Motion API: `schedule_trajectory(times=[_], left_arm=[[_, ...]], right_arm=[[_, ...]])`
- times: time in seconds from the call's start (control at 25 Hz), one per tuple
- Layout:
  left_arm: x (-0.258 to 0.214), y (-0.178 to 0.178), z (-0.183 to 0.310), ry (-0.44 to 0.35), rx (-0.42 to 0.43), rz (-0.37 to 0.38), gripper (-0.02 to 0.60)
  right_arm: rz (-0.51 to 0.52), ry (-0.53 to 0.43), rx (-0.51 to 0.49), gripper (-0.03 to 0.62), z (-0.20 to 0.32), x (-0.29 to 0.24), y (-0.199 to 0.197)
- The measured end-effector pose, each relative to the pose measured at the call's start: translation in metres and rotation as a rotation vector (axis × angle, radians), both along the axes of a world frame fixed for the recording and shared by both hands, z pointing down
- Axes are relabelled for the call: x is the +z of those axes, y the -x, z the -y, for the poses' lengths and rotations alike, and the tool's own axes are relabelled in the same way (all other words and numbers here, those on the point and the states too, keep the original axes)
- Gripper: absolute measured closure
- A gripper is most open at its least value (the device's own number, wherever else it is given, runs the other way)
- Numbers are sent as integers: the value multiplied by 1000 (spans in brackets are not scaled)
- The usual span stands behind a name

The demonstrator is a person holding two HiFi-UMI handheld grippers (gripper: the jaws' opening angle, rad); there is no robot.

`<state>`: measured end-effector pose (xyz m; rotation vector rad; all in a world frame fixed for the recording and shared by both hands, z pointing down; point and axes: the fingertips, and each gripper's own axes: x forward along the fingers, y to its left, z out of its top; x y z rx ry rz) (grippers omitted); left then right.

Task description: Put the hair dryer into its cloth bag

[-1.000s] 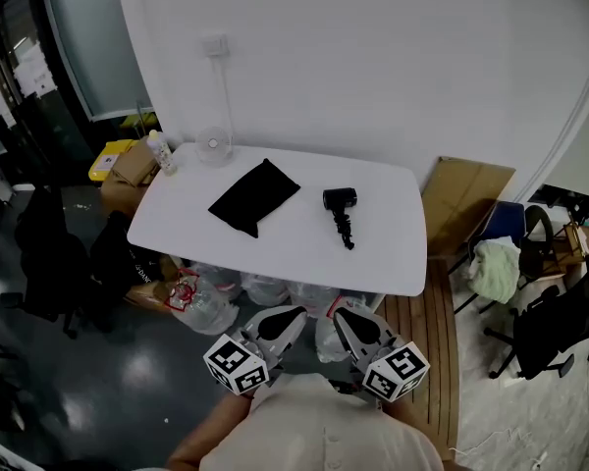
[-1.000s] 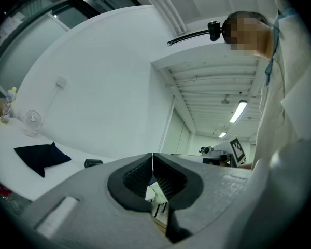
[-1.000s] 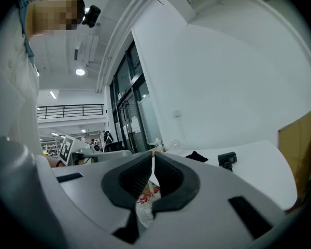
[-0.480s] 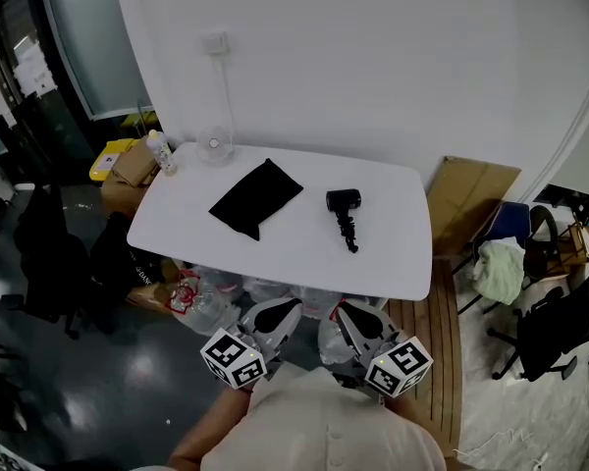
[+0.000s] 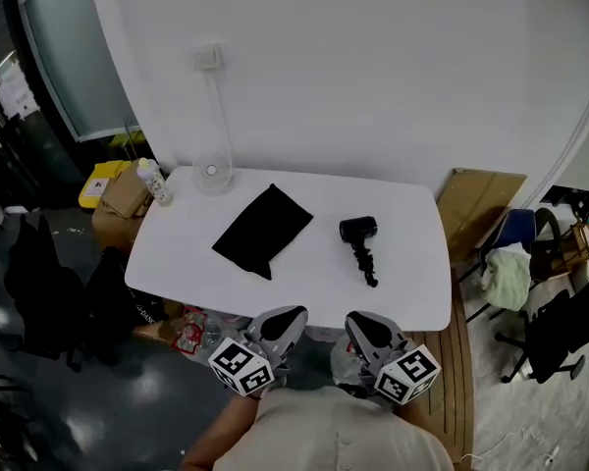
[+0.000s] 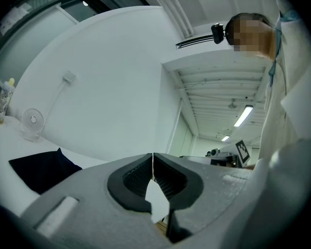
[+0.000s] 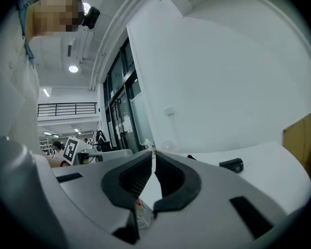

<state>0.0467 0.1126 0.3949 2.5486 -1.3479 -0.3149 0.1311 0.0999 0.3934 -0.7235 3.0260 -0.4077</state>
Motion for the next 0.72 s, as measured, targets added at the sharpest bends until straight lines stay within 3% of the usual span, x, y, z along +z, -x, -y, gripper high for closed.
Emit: schedule_trajectory(times=[0.32, 0.72], left_arm=[[1, 79, 76, 26, 90, 36, 569], [19, 144, 131, 74, 162, 50, 569]], right_arm=[[-9, 26, 72, 574, 74, 1, 80], [-27, 34, 128, 574, 125, 8, 150]])
